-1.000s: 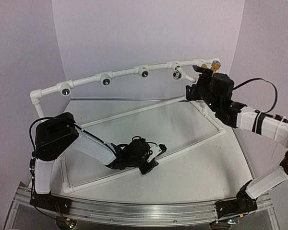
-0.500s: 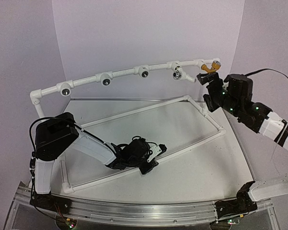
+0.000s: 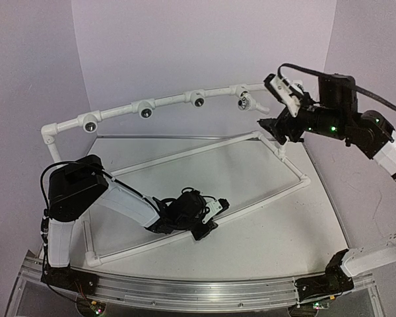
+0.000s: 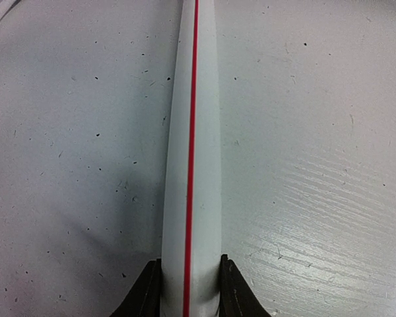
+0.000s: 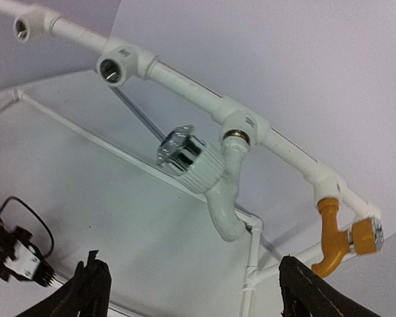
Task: Install the water faucets
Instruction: Screw the water faucet onto the adaptor.
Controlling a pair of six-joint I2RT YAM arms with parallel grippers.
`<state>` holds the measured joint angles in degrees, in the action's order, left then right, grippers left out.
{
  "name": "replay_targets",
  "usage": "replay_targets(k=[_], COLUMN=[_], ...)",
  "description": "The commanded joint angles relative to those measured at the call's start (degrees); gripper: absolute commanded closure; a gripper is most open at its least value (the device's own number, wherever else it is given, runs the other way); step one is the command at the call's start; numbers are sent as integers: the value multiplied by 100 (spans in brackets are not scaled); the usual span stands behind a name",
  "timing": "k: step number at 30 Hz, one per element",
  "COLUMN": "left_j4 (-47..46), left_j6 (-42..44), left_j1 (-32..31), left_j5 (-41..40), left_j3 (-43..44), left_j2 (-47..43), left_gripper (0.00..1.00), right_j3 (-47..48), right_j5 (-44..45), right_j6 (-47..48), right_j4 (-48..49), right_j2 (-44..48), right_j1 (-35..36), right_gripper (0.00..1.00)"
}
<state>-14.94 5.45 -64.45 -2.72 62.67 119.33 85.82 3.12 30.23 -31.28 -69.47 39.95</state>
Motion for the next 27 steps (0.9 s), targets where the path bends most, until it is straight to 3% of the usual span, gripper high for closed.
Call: replay_targets(k=[1,6,14,27], left_j4=[1582,1573,1532,1520], left_j6=[-309,-315,-307,-308], left_j1=[-33,-31,-18,-14], left_j5=[255,254,255,255], left_j3=[-295,-308,-358,-391], left_j2=[768,759,732,702], left_gripper=[100,100,100,100], right_j3=[377,480,638,736], right_j5=[1265,2150,2757,3304], right_j6=[2823,3502,3648,3910], right_j4=[-152,867,1300,2079], right_j2=[-557,-936,-1324,-1770], right_j1=[378,647,830,866], right_gripper=[12,11,12,26])
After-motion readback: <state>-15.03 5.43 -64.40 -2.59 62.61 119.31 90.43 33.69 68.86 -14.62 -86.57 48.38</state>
